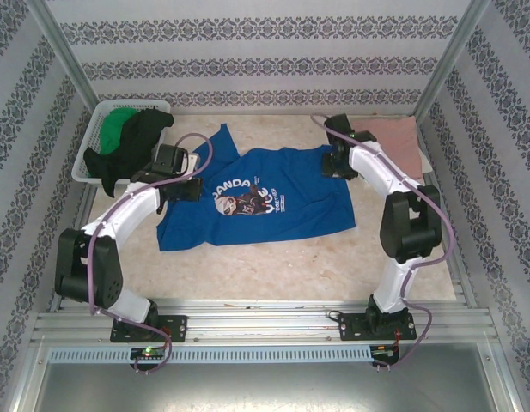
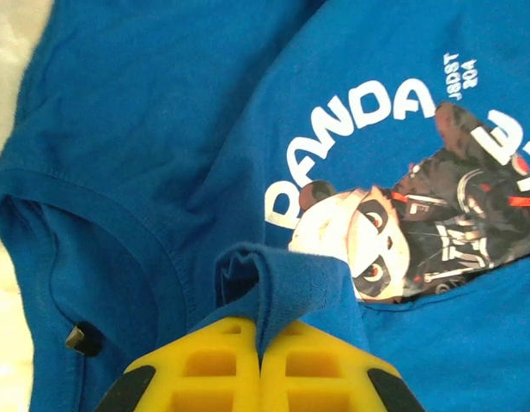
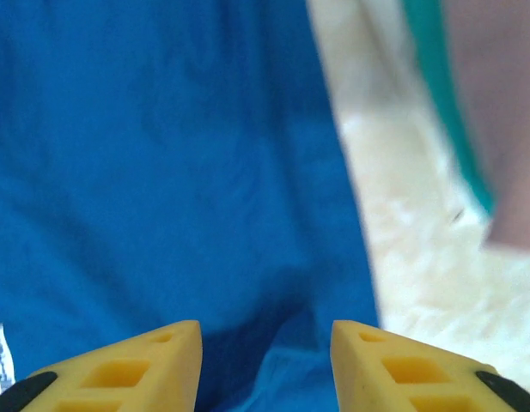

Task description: Fold and stack the t-shirts

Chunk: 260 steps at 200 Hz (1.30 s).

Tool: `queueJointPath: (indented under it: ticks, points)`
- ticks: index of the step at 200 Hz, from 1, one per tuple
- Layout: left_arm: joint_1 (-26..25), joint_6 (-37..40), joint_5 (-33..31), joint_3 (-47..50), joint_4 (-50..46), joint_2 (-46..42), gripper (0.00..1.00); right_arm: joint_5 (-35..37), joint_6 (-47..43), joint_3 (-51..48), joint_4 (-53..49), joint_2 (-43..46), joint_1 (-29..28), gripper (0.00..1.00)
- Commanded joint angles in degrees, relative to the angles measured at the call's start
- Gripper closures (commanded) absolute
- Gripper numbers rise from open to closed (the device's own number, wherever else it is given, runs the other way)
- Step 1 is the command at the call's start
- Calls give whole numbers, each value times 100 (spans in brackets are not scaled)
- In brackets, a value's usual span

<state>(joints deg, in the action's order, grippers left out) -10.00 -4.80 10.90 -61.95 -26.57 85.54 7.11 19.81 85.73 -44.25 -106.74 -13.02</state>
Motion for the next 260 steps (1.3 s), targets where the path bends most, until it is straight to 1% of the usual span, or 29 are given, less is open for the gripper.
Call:
queueJointPath:
  ticks: [1, 12, 26, 46, 55, 69, 90, 114, 128, 145, 159, 172, 197, 237, 249, 260]
  points:
    - [66, -123, 164, 201, -114, -485, 100, -189, 327, -848, 647, 76, 5, 53]
    - [67, -144, 240, 264, -103, -633, 100, -61, 330, -1047, 705, 96, 38, 52]
    - [65, -162, 310, 319, -140, -767, 100, 5, 343, -1068, 615, 10, 110, 52]
    - [62, -187, 293, 402, -182, -898, 100, -143, 363, -1129, 805, -106, 187, 51]
    - [67, -193, 290, 426, -195, -952, 100, -261, 392, -1101, 897, -180, 195, 54]
    - [67, -212, 310, 426, -251, -1034, 100, -256, 440, -1052, 970, -269, 198, 56]
    - [67, -245, 298, 445, -335, -1260, 100, -288, 470, -1020, 1089, -358, 203, 68]
    - [66, -310, 225, 471, -480, -1671, 100, -219, 488, -1050, 1057, -293, 204, 89]
    - [66, -363, 211, 512, -571, -1981, 100, -166, 501, -1170, 1049, -102, 190, 99]
    - [66, -446, 198, 582, -691, -2409, 100, 61, 522, -1434, 861, 356, 105, 100]
    - [60, -500, 234, 651, -800, -2792, 100, 398, 558, -1708, 600, 956, -84, 100]
    - [54, -563, 261, 759, -872, -3182, 100, 691, 687, -2035, 347, 1650, -296, 100]
    - [49, -630, 431, 1052, -1033, -3807, 100, 1035, 1042, -2696, -61, 2885, -657, 100]
    - [16, -777, 718, 1386, -1463, -4316, 100, 1213, 1579, -3497, -736, 4505, -1007, 100]
    - [3, -792, 637, 1418, -1594, -4516, 100, 1261, 1655, -3603, -929, 4851, -1027, 100]
    - [-19, -831, 548, 1502, -1508, -4685, 100, 1291, 1658, -3691, -980, 5078, -1020, 100]
